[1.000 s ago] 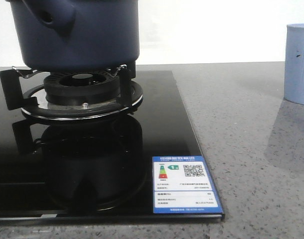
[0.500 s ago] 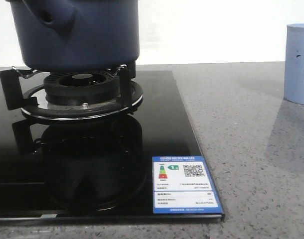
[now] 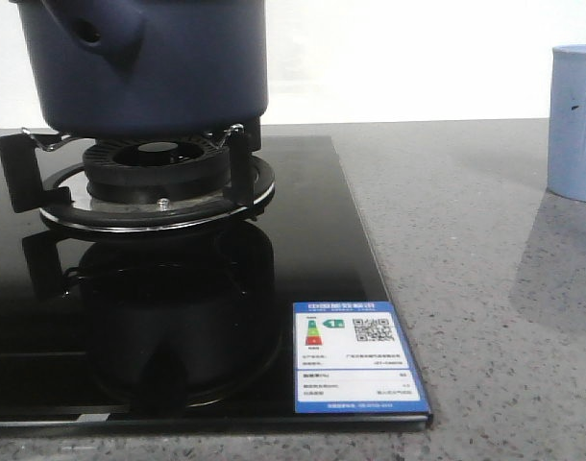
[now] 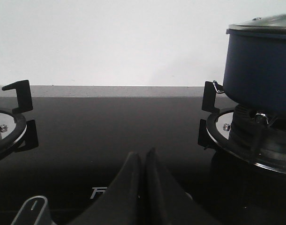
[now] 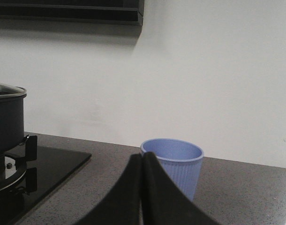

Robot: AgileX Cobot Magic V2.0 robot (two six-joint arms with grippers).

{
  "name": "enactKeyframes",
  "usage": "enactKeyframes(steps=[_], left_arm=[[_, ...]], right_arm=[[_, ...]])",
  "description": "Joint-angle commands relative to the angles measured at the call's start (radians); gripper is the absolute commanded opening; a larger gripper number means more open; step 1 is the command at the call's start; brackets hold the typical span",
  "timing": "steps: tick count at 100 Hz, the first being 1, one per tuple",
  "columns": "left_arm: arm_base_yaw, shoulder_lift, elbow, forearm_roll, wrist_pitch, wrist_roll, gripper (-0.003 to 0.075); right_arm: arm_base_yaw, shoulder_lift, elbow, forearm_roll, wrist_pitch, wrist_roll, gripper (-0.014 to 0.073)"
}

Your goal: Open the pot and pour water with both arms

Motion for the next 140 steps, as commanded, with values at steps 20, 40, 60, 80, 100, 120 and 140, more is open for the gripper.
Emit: enactKeyframes(steps=[20,40,60,80,100,120,140], left_arm=[[0.005,-0.025,0.014,-0.003,-0.078,-0.011,-0.0016],[0.005,-0.025,0.014,-0.003,-0.078,-0.011,-0.0016],[0.005,-0.025,0.014,-0.003,-0.078,-0.011,-0.0016],[0.005,-0.025,0.014,-0.003,-0.078,-0.011,-0.0016],[0.005,-0.025,0.014,-0.003,-0.078,-0.011,-0.0016],[0.005,-0.025,0.014,-0.003,-0.078,-0.011,-0.0016],[0.005,-0.025,0.014,-0.003,-0.078,-0.011,-0.0016]], right_arm=[[0.001,-0.013,-0.025,0.018,0.003,0.000,-0.0062],[0.001,-0.013,-0.025,0.018,0.003,0.000,-0.0062],[0.001,-0.013,-0.025,0.018,0.003,0.000,-0.0062],[0.001,-0.013,-0.025,0.018,0.005,0.000,-0.0062],[0.001,-0.013,-0.021,0.018,0.034,0.000,-0.0062],[0.001,-0.007,0.036,0.149,0.075,-0.054,-0.0062],[0.001,0.050,0.043,0.760,0.112,-0.654,-0.0062]])
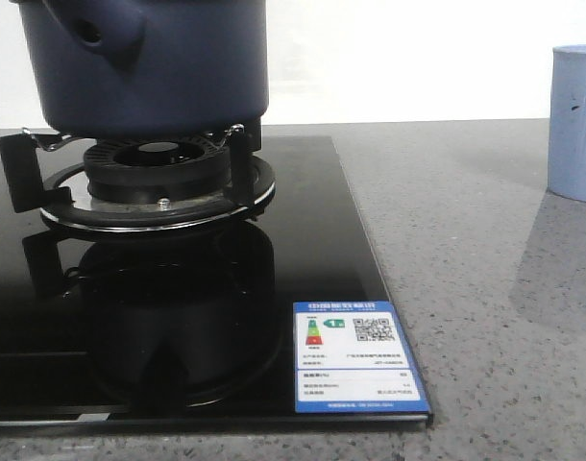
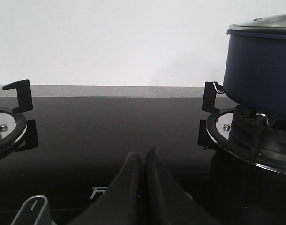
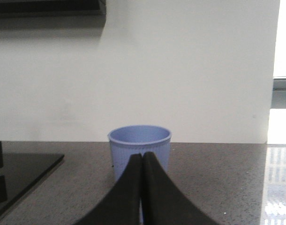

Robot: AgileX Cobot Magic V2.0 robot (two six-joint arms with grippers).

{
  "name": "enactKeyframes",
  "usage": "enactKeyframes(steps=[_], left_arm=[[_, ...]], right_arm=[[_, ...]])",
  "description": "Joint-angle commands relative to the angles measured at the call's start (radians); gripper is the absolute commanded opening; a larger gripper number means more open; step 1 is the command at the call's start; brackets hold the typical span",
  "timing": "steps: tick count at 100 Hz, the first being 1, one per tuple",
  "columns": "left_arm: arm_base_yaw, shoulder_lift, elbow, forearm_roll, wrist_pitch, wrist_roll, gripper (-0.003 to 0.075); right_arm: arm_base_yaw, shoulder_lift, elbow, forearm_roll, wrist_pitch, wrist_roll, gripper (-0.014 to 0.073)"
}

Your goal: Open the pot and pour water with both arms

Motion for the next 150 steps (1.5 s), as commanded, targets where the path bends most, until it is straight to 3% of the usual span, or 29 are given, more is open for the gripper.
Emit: enactKeyframes(steps=[1,20,27,36,48,66,78,150], left_arm=[[0.004,-0.025,0.014,-0.003,-0.078,-0.009,-0.0016],[0.004,-0.025,0.014,-0.003,-0.078,-0.009,-0.0016],[0.004,-0.025,0.014,-0.003,-0.078,-0.009,-0.0016],[0.004,-0.025,0.014,-0.003,-0.078,-0.009,-0.0016],[0.004,-0.025,0.014,-0.003,-0.078,-0.009,-0.0016],[0.004,-0.025,0.014,-0.003,-0.078,-0.009,-0.0016],[0.004,-0.025,0.014,-0.003,-0.078,-0.009,-0.0016],[0.004,-0.025,0.014,-0.003,-0.078,-0.009,-0.0016]], right_arm=[[0.001,0.048,-0.026,0.326,0.012,-0.304,-0.0062],[0.010,0.105,-0.026,0.764,0.058,-0.774,-0.0062],[0.022,0.106,-0.026,0.848,0.082,-0.891,-0.0062],[0.036,0.106,-0.026,0.865,0.144,-0.967,-0.0062],[0.050,0.106,-0.021,0.865,0.240,-0.976,-0.0062],[0.101,0.087,0.049,0.844,0.176,-0.972,-0.0062],[0.120,0.039,0.047,0.844,0.272,-0.964,-0.0062],[0.121,-0.023,0.047,0.839,0.370,-0.964,-0.0062]])
